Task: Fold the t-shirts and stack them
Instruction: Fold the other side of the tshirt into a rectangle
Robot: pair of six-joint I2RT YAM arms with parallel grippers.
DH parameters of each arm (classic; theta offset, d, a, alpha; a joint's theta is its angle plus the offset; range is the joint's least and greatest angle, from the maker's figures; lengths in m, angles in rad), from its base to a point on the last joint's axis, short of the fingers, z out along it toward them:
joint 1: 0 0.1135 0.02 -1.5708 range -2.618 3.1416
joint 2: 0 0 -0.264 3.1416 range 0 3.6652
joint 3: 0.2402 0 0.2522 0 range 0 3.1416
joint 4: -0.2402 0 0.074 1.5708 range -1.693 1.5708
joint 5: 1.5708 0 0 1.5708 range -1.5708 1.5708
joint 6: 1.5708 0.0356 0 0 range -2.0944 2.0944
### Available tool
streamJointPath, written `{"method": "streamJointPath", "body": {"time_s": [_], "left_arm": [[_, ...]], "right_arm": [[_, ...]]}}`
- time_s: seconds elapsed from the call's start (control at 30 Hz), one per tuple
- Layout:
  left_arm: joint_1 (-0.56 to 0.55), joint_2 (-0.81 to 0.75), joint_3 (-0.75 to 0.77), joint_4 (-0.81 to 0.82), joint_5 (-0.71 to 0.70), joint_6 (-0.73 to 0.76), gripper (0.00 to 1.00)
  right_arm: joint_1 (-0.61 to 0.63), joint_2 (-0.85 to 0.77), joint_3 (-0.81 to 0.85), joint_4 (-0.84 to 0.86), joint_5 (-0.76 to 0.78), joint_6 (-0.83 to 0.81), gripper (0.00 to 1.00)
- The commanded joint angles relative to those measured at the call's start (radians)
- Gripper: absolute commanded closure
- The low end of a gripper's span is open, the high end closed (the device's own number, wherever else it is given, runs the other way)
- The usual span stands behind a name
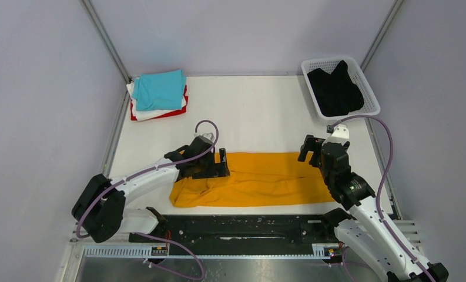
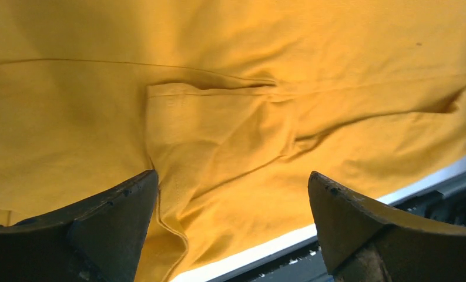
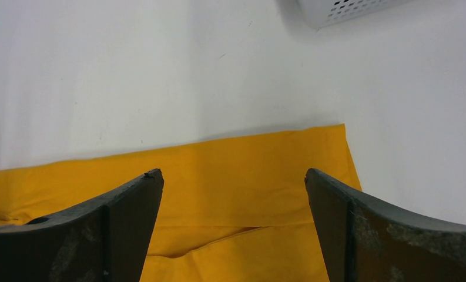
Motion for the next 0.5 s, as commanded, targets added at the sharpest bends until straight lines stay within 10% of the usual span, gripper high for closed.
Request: {"method": "streamJointPath", "body": {"time_s": [0.0,0.47], "left_arm": [[-0.037,-0.055,-0.016,0.024,0.002,-0.01,0.01],[-0.128,-0.024,-0.072,0.123,0.126,0.003,0.01]], "right_arm": [[0.005,0.004,-0.004,0.006,0.048,-0.018,0.01],[0.005,-0.005,-0.011,0.004,0.05,-0.031,0.01]]}}
